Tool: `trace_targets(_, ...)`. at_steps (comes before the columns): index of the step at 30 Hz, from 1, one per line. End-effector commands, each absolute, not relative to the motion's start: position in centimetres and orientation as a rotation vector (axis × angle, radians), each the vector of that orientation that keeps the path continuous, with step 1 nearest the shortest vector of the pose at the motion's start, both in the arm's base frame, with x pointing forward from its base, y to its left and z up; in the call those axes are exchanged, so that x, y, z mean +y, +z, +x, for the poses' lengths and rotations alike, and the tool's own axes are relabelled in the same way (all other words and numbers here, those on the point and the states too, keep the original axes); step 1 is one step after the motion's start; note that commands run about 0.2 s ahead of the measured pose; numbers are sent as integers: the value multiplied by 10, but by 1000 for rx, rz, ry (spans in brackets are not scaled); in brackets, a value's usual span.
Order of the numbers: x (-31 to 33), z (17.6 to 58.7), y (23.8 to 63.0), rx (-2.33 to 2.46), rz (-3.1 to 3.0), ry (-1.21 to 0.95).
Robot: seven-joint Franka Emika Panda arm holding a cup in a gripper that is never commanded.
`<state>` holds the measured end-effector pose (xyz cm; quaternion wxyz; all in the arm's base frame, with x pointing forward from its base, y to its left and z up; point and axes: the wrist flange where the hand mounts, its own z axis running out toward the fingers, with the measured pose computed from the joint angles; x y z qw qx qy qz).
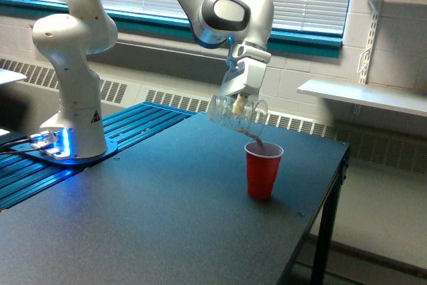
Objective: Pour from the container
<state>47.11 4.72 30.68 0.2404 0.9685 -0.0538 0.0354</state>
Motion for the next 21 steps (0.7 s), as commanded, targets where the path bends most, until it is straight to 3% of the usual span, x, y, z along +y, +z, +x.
trace_targets(1,50,474,307,-104,2648,49)
trace_targets(21,33,467,303,-151,2711,7)
